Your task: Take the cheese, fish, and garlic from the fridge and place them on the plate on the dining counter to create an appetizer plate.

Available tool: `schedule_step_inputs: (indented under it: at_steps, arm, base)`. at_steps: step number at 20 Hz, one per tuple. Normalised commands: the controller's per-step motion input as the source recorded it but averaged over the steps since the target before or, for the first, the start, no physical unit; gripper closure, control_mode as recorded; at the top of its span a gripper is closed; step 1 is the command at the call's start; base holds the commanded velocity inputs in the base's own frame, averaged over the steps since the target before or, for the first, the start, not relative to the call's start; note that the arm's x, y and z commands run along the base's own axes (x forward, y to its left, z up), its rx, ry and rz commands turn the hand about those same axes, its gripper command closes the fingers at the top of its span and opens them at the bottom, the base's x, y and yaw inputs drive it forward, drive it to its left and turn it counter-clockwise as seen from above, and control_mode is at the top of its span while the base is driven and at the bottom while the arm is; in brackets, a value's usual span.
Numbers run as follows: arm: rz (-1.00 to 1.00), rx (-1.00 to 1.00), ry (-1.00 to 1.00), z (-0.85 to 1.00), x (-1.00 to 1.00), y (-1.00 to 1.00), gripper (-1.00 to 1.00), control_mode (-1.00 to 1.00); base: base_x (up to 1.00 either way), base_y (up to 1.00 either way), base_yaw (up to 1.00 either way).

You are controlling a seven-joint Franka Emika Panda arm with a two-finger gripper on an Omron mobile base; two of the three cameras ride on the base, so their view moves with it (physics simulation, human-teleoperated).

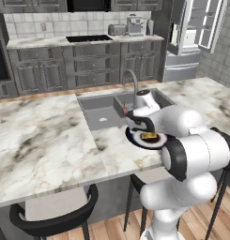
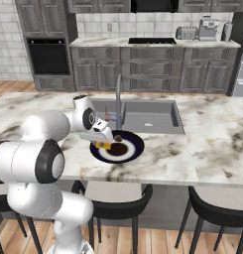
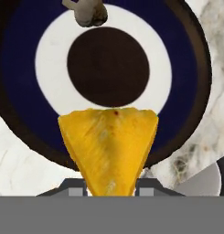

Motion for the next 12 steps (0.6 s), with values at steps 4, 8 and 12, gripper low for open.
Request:
schedule_step_inputs:
  at_steps: [4, 8, 12]
  arm:
    - [0.00, 0.00, 0.03, -0.30, 0.41, 0.00, 1.00, -1.00]
    - [0.00, 0.00, 0.02, -0.30, 0.40, 0.00, 1.00, -1.00]
    - [0.00, 0.00, 0.01, -0.29, 0.38, 0.00, 1.00, -1.00]
  base:
    - [0.00, 0.00, 0.00]
    - [0.00, 0.00, 0.00]
    - [0.00, 0.00, 0.00]
